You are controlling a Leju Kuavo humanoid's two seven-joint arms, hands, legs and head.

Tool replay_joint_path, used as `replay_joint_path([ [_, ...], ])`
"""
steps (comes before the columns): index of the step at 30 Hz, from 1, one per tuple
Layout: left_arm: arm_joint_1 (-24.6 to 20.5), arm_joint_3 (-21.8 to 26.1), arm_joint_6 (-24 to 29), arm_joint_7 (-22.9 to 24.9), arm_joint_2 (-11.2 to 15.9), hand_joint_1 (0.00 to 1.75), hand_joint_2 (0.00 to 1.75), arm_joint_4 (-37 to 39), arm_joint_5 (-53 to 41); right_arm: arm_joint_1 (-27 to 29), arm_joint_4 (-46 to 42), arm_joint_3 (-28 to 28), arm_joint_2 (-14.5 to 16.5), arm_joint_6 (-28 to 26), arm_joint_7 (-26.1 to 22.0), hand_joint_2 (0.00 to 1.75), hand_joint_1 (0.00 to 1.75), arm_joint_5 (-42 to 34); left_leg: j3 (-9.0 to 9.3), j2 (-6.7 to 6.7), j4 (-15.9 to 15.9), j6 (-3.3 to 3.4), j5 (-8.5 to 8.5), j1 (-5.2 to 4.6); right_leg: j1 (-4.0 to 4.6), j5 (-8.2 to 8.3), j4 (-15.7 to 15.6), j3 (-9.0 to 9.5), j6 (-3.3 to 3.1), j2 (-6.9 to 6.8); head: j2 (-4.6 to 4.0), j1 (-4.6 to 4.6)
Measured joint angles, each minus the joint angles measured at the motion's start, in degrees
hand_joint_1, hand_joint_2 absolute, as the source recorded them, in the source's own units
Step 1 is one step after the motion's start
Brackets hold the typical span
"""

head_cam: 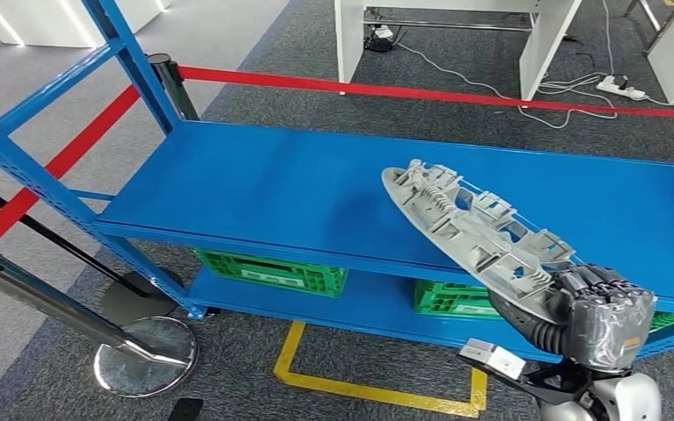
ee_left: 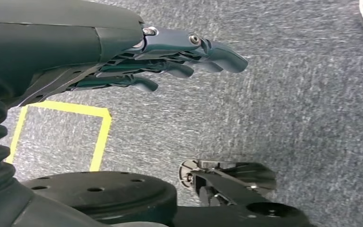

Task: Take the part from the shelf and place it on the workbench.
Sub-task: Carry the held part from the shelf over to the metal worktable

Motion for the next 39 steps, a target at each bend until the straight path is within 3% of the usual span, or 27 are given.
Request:
replay_joint_path([
  [3,-0.20,-0.07,0.01,0.01,0.11,0.00,1.75,0.02,0.17,-0.08,0.03,-0.04,0.00,0.00,0.12,1.75,1.75,-0.26,7.06,0.02,-11.54,1.54,3.76,-0.51,0.42,1.11,-0.01,-0.82,0.25,0.02,0.00,0.06],
  [4,-0.27,-0.08,0.02,0.01,0.13,0.00,1.75,0.02,0.23,-0.13,0.04,-0.07,0.00,0.00,0.20,1.75,1.75,-0.39,8.17,0.03,-13.72,1.77,4.13,-0.72,0.39,1.51,-0.05,-0.99,0.51,-0.03,0.00,0.06],
  [7,-0.28,-0.12,0.04,0.02,0.02,0.00,1.75,0.03,0.46,-0.27,0.07,-0.08,-0.02,0.00,0.54,1.75,1.75,-0.74,7.85,0.14,-14.98,1.88,5.31,-0.91,0.18,2.48,-0.35,-1.34,1.53,-0.12,0.00,-0.02],
  [9,-0.32,-0.15,0.12,0.08,-0.04,0.00,1.75,0.03,0.72,-0.33,0.10,-0.09,-0.09,-0.01,0.68,1.75,1.75,-1.00,7.01,0.33,-15.55,2.37,6.70,-0.62,0.14,-0.10,1.65,-2.55,2.08,-0.04,0.00,0.15],
  [11,-0.34,-0.17,0.18,0.14,-0.07,0.00,1.75,0.03,0.86,-0.39,0.15,-0.12,-0.17,-0.02,0.76,1.75,1.75,-1.26,5.61,0.43,-15.64,2.71,7.91,-0.51,0.02,-5.60,7.96,-4.64,2.51,0.01,0.00,0.34],
  [12,-0.31,-0.19,0.17,0.16,-0.09,0.00,1.75,0.03,0.88,-0.40,0.19,-0.13,-0.20,-0.02,0.78,1.75,1.75,-1.34,4.81,0.44,-15.59,2.72,8.49,-0.53,-0.03,-7.71,11.69,-5.44,2.74,0.01,0.00,0.40],
  [13,-0.28,-0.20,0.17,0.17,-0.13,0.00,1.75,0.03,0.89,-0.40,0.23,-0.14,-0.24,-0.02,0.80,1.75,1.75,-1.41,4.00,0.46,-15.53,2.67,9.06,-0.53,-0.07,-8.69,14.50,-5.75,2.95,0.01,0.00,0.40],
  [14,-0.27,-0.20,0.16,0.18,-0.16,0.00,1.75,0.03,0.89,-0.40,0.28,-0.15,-0.28,-0.02,0.84,1.75,1.75,-1.46,3.20,0.47,-15.44,2.56,9.61,-0.51,-0.13,-8.36,15.60,-5.23,3.13,0.01,0.00,0.43],
  [15,-0.27,-0.21,0.16,0.19,-0.19,0.00,1.75,0.03,0.90,-0.40,0.32,-0.15,-0.33,-0.02,0.87,1.75,1.75,-1.51,2.44,0.48,-15.33,2.40,10.12,-0.48,-0.23,-7.07,14.71,-3.73,3.26,0.00,0.00,0.45],
  [17,-0.28,-0.25,0.18,0.21,-0.20,0.00,1.75,0.03,0.92,-0.50,0.37,-0.15,-0.44,-0.02,1.08,1.75,1.75,-1.81,1.09,0.46,-14.85,1.90,10.94,-0.47,-0.50,-4.79,7.65,1.85,3.56,-0.04,0.00,0.47],
  [19,-0.29,-0.38,0.22,0.21,-0.15,0.00,1.75,0.03,1.01,-0.70,0.41,-0.14,-0.55,-0.04,1.60,1.75,1.75,-2.55,0.09,0.43,-14.07,1.32,11.56,-0.65,-0.55,-5.20,0.56,6.68,3.46,0.09,0.00,0.53],
  [20,-0.29,-0.49,0.24,0.21,-0.11,0.00,1.75,0.04,1.07,-0.77,0.43,-0.14,-0.63,-0.05,1.91,1.75,1.75,-3.09,-0.22,0.43,-13.79,1.05,11.92,-0.74,-0.46,-5.86,-1.01,7.51,3.23,0.16,0.00,0.57],
  [22,-0.24,-0.75,0.24,0.20,-0.03,0.00,1.75,0.08,1.29,-0.76,0.46,-0.16,-0.97,-0.08,2.54,1.75,1.75,-4.32,-0.57,0.41,-13.55,0.50,12.48,-0.68,-0.37,-5.54,-1.22,6.92,2.18,0.11,0.00,0.62],
  [23,-0.20,-0.87,0.24,0.20,0.01,0.00,1.75,0.11,1.38,-0.76,0.47,-0.19,-1.19,-0.09,2.83,1.75,1.75,-4.97,-0.91,0.38,-13.11,0.17,11.80,-0.57,-0.38,-5.13,-1.20,6.44,1.52,0.04,0.00,0.61],
  [25,-0.14,-1.02,0.22,0.20,0.07,0.00,1.75,0.16,1.51,-0.76,0.48,-0.26,-1.64,-0.10,3.42,1.75,1.75,-6.17,-2.29,0.34,-9.49,-0.54,7.62,-0.33,-0.49,-4.05,-1.30,5.48,0.29,-0.14,0.00,0.53],
  [27,-0.15,-1.08,0.21,0.20,0.07,0.00,1.75,0.16,1.58,-0.75,0.48,-0.28,-2.11,-0.12,3.89,1.75,1.75,-7.16,-4.27,0.34,-2.30,-1.03,2.14,-0.11,-0.42,-2.81,-1.24,4.24,-0.16,-0.15,0.00,0.42],
  [28,-0.17,-1.09,0.20,0.20,0.07,0.00,1.75,0.16,1.63,-0.73,0.49,-0.28,-2.37,-0.13,4.05,1.75,1.75,-7.45,-4.82,0.34,0.90,-1.14,0.68,-0.03,-0.37,-2.16,-1.19,3.48,-0.18,-0.15,0.00,0.42],
  [29,-0.18,-1.10,0.20,0.20,0.08,0.00,1.75,0.16,1.72,-0.71,0.49,-0.28,-2.62,-0.14,4.16,1.75,1.75,-7.60,-4.62,0.34,2.66,-1.13,0.50,0.02,-0.31,-1.52,-1.12,2.62,-0.14,-0.14,0.00,0.42],
  [30,-0.18,-1.10,0.20,0.20,0.09,0.00,1.75,0.16,1.80,-0.69,0.50,-0.29,-2.84,-0.15,4.23,1.75,1.75,-7.66,-3.47,0.33,2.47,-1.00,1.42,0.03,-0.23,-0.94,-1.06,1.80,-0.05,-0.13,0.00,0.41],
  [31,-0.20,-1.10,0.19,0.20,0.11,0.00,1.75,0.16,1.87,-0.67,0.51,-0.30,-3.01,-0.15,4.28,1.75,1.75,-7.69,-1.36,0.33,0.26,-0.70,2.90,0.00,-0.14,-0.39,-1.01,1.05,0.05,-0.11,0.00,0.41],
  [33,-0.32,-1.10,0.20,0.17,0.27,0.00,1.75,0.16,1.93,-0.64,0.52,-0.31,-3.29,-0.16,4.34,1.75,1.75,-7.71,4.80,0.30,-7.80,0.36,4.83,-0.33,0.06,0.61,-0.90,0.01,0.34,-0.10,0.00,0.42],
  [35,-0.52,-1.11,0.20,0.13,0.38,0.00,1.75,0.17,1.93,-0.62,0.52,-0.32,-3.47,-0.17,4.34,1.75,1.75,-7.73,9.13,0.26,-14.26,1.16,4.60,-0.75,0.11,1.64,-0.84,-0.60,0.86,-0.22,0.00,0.44],
  [37,-0.59,-1.13,0.20,0.11,0.30,0.00,1.75,0.18,1.93,-0.63,0.52,-0.33,-3.62,-0.19,4.33,1.75,1.75,-7.73,9.56,0.26,-15.99,1.38,4.74,-0.90,0.02,2.66,-0.98,-1.06,1.53,-0.35,0.00,0.43],
  [38,-0.56,-1.13,0.20,0.12,0.27,0.00,1.75,0.18,1.94,-0.61,0.54,-0.32,-3.69,-0.19,4.33,1.75,1.75,-7.73,9.13,0.33,-16.10,1.51,5.32,-0.85,-0.05,2.57,-0.89,-1.37,1.84,-0.30,0.00,0.42],
  [39,-0.52,-1.13,0.20,0.12,0.25,0.00,1.75,0.18,1.95,-0.55,0.55,-0.32,-3.78,-0.19,4.33,1.75,1.75,-7.73,8.60,0.44,-16.24,1.78,5.97,-0.74,-0.09,1.43,-0.15,-1.95,2.10,-0.22,0.00,0.47],
])
